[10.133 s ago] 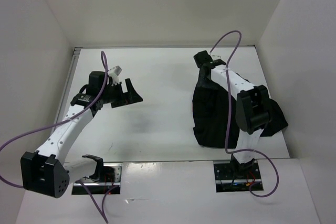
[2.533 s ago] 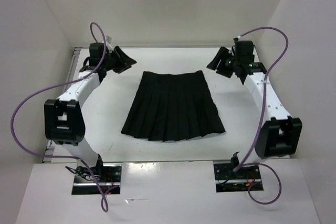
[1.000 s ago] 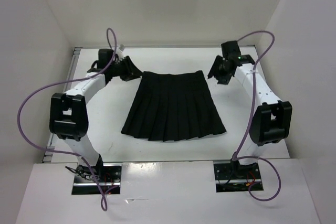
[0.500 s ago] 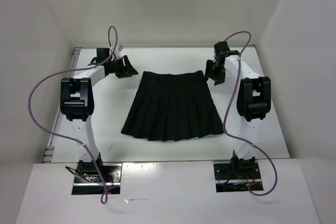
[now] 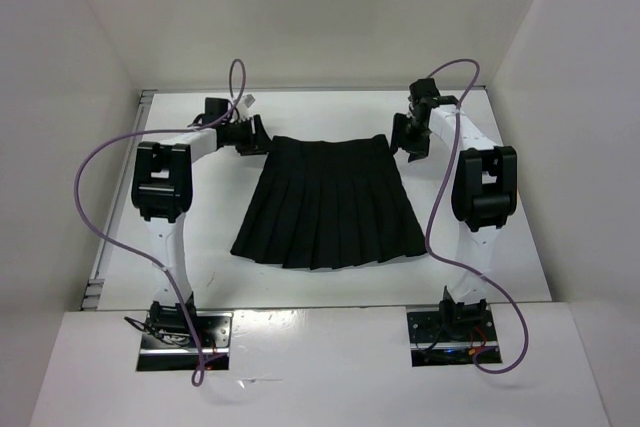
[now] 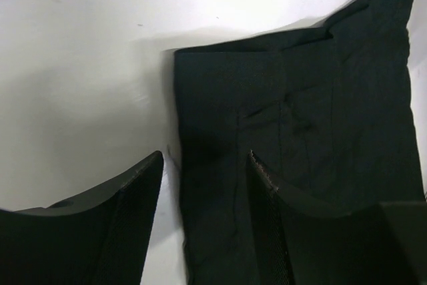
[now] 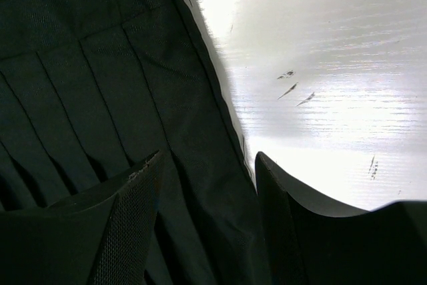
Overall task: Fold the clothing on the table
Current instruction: Fold the skirt
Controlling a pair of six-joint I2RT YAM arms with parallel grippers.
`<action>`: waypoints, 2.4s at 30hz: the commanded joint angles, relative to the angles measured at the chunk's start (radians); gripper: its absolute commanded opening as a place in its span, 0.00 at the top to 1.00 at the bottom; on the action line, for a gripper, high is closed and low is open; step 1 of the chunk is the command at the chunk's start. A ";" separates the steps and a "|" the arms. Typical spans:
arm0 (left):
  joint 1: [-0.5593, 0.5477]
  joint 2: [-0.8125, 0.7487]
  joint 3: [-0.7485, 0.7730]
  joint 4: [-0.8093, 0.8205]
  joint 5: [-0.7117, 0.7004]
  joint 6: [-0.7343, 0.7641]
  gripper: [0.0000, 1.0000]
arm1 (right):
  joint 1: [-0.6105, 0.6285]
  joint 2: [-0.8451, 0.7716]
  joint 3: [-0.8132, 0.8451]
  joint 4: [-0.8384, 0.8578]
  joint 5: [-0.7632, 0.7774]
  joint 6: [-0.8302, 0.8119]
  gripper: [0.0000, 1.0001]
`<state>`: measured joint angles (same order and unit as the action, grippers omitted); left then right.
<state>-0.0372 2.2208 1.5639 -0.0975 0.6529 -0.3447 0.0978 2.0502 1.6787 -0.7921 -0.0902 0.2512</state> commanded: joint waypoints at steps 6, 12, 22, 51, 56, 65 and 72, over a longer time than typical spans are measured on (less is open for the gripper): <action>-0.039 0.069 0.088 0.058 -0.007 -0.019 0.39 | -0.015 -0.051 0.026 0.027 0.001 -0.015 0.38; -0.058 0.080 0.137 0.048 -0.064 -0.010 0.41 | -0.024 -0.071 0.016 0.036 0.001 -0.015 0.38; -0.067 0.102 0.131 0.039 -0.015 -0.040 1.00 | -0.046 0.042 0.099 0.129 -0.098 -0.029 0.38; -0.067 0.053 0.101 0.001 -0.044 -0.051 1.00 | -0.046 0.395 0.406 0.260 -0.374 -0.023 0.74; -0.067 0.063 0.153 -0.028 -0.056 -0.068 1.00 | -0.046 0.409 0.503 0.180 -0.367 -0.023 1.00; 0.030 0.028 0.376 -0.040 -0.130 -0.185 1.00 | -0.046 0.320 0.795 0.051 -0.203 -0.013 1.00; 0.039 0.093 0.647 -0.143 -0.047 -0.206 1.00 | -0.036 0.465 1.190 -0.134 -0.215 0.010 1.00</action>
<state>-0.0071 2.3131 2.1574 -0.2001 0.5663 -0.5323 0.0708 2.5034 2.8292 -0.8326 -0.3351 0.2527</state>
